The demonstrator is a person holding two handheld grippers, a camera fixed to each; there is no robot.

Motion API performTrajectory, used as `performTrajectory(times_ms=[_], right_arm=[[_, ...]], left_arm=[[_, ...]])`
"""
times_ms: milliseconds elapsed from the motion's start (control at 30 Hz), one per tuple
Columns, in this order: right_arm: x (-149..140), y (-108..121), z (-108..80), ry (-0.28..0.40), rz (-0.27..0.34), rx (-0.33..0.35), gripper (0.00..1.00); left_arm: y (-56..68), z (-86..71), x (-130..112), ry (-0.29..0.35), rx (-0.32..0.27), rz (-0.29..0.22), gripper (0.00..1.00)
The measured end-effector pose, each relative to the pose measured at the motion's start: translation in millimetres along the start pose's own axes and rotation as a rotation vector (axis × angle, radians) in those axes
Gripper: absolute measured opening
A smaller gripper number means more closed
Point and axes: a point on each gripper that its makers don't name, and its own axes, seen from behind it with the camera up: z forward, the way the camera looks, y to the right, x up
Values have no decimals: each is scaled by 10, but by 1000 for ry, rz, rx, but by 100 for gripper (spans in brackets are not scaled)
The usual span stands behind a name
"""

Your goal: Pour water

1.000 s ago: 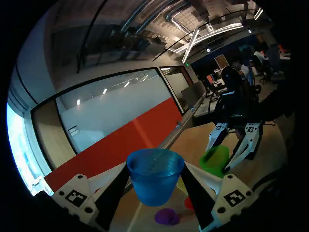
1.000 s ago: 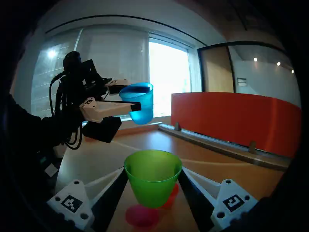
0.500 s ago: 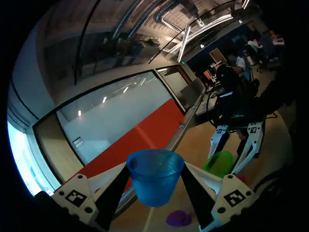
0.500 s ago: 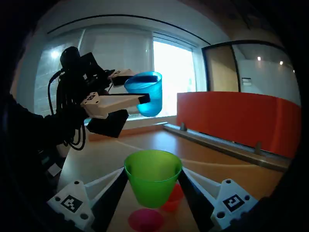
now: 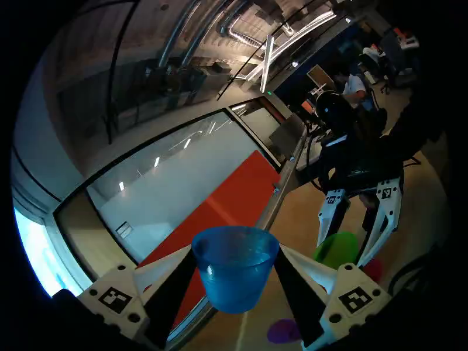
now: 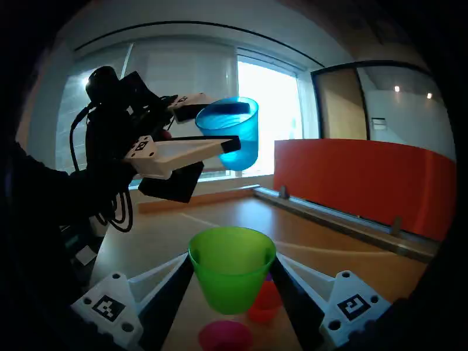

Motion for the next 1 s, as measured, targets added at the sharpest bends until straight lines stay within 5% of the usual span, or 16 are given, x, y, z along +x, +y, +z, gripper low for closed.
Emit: performTrajectory(times_ms=[1000], right_arm=[[29,-99,62,-18,-38,36,90]], left_arm=[[-12,49,56,-3,17,187,87]])
